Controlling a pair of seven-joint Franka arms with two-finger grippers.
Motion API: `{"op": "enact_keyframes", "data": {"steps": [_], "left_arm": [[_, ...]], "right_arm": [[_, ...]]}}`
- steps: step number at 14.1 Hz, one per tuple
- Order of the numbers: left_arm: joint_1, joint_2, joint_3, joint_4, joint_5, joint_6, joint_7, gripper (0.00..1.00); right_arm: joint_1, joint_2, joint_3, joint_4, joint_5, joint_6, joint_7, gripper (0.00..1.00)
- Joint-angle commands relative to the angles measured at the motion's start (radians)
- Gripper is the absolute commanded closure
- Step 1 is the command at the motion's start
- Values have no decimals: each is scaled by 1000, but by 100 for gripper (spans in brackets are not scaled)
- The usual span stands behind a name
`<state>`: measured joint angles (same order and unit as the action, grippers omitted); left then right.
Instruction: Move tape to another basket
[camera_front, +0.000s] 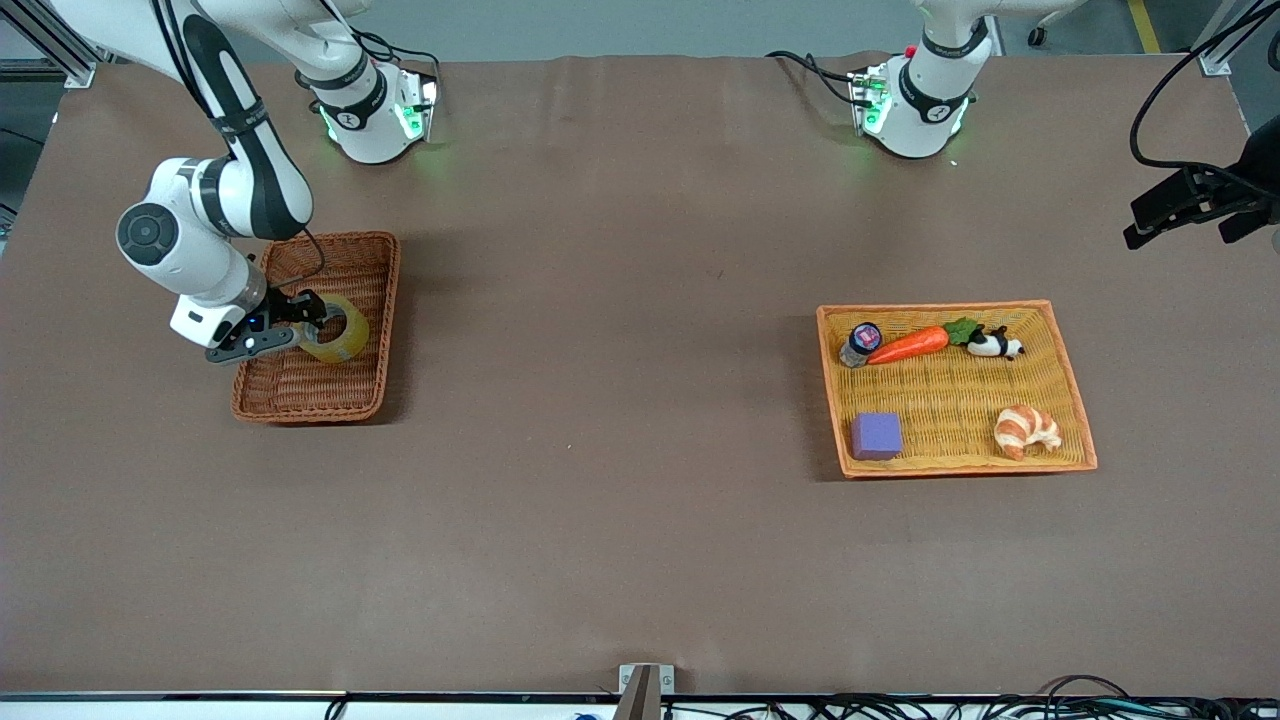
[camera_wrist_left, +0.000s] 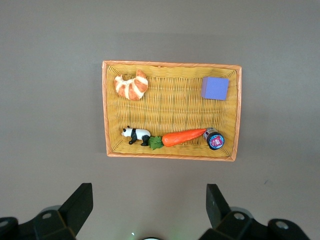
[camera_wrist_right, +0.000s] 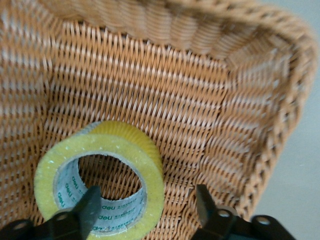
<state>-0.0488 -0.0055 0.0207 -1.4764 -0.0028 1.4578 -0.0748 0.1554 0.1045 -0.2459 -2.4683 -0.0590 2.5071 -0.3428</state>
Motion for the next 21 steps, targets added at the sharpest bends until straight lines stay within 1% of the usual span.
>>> {"op": "enact_keyframes", "data": {"steps": [1,2,3,4,5,7,9,11,12,13,14,15,16,17,21], "left_arm": [[3,-8,-5,-8,17,10,9,0],[3,-7,-5,-10,17,10,9,0],[3,-7,-5,-9,18,10,9,0],[3,-7,-5,-8,17,10,9,0],[3,-7,-5,-8,17,10,9,0],[3,-7,-5,-9,15,10,9,0],[3,-7,-5,-10,15,9,9,0],[1,-7,-5,-10,15,9,9,0],[1,-7,-5,-10,15,7,9,0],[1,-7,-5,-10,15,7,9,0],[1,-7,-5,-10,15,7,9,0],[0,-7,-5,-10,15,7,9,0],[-2,-7,-7,-10,15,7,9,0],[-3,-7,-7,-10,15,4,1,0],[-5,-7,-27,-8,23,3,-13,0]], "right_arm": [[-3,-69,5,220,24,-282,66,0],[-23,-66,16,350,22,-410,124,0],[-61,-66,61,452,22,-489,166,0],[-126,-66,121,529,24,-540,216,0],[-144,-66,158,579,22,-566,282,0],[-140,-66,166,707,21,-638,431,0],[-140,-65,168,863,19,-784,444,0],[-142,-63,166,990,24,-910,447,0],[-143,-62,165,1044,22,-945,447,0],[-146,-62,165,1075,25,-952,446,0],[-146,-62,163,1082,28,-970,442,0],[-152,-60,157,1082,50,-1013,432,0],[-163,-62,151,1074,91,-1048,395,0],[-165,-60,142,1066,99,-1051,384,0],[-129,-62,116,1062,90,-1044,381,0]]}}
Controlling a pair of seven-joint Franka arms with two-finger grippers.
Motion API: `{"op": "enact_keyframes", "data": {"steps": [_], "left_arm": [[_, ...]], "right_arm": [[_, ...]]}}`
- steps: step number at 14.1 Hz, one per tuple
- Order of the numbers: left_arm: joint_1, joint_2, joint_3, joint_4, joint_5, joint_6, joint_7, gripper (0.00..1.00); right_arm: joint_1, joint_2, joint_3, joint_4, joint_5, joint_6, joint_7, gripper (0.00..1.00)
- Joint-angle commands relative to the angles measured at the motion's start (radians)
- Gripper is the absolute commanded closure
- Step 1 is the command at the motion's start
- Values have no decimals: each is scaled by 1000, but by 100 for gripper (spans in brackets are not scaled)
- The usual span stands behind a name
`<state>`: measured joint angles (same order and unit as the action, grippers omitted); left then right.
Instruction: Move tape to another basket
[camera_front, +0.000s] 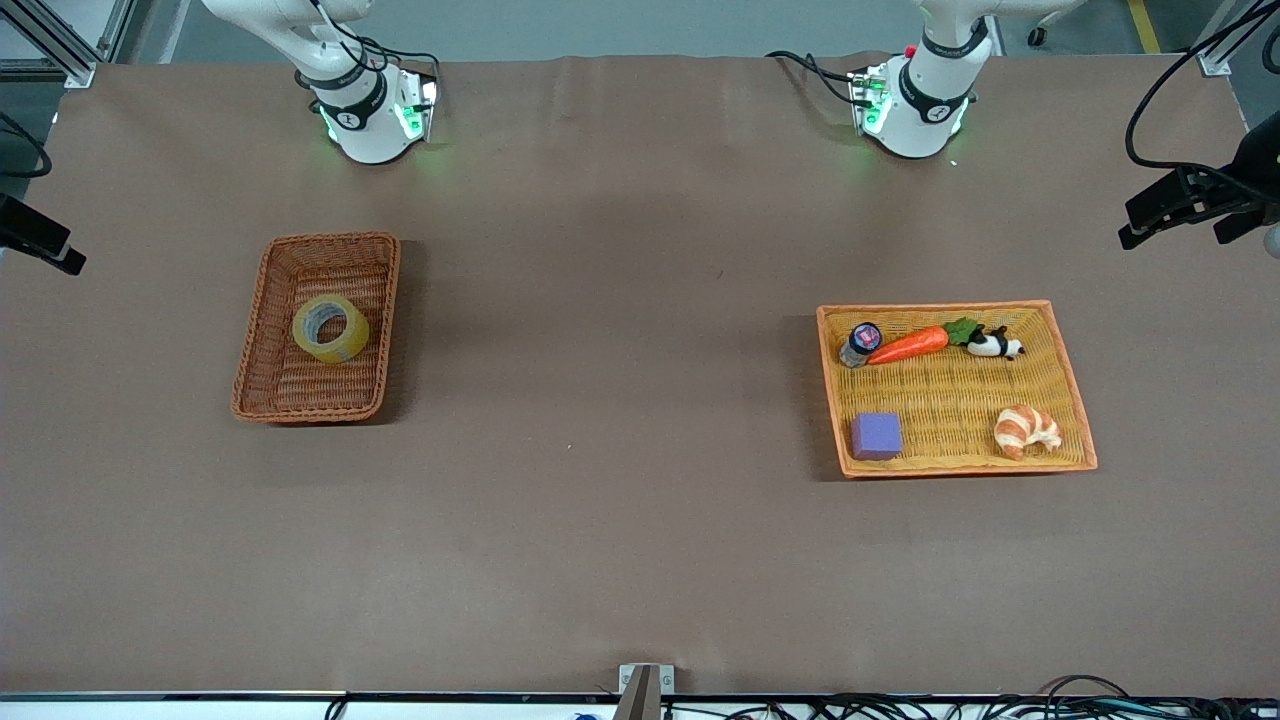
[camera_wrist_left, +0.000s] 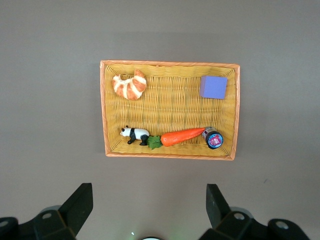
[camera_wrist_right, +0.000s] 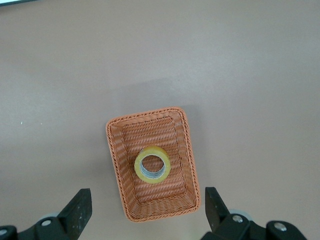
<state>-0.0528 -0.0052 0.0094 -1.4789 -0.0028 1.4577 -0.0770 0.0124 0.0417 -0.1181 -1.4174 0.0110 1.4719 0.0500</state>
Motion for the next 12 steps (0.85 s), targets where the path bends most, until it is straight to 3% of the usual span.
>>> {"op": "enact_keyframes", "data": {"steps": [1,12], "left_arm": [[-1,-7,-17,-6,23,3,-10,0],[-1,1,-28,-4,49,3,-9,0]], "right_arm": [[23,1,-23,11,18,-8,-12,0],[24,0,-23,8,15,-18,-15,0]]}}
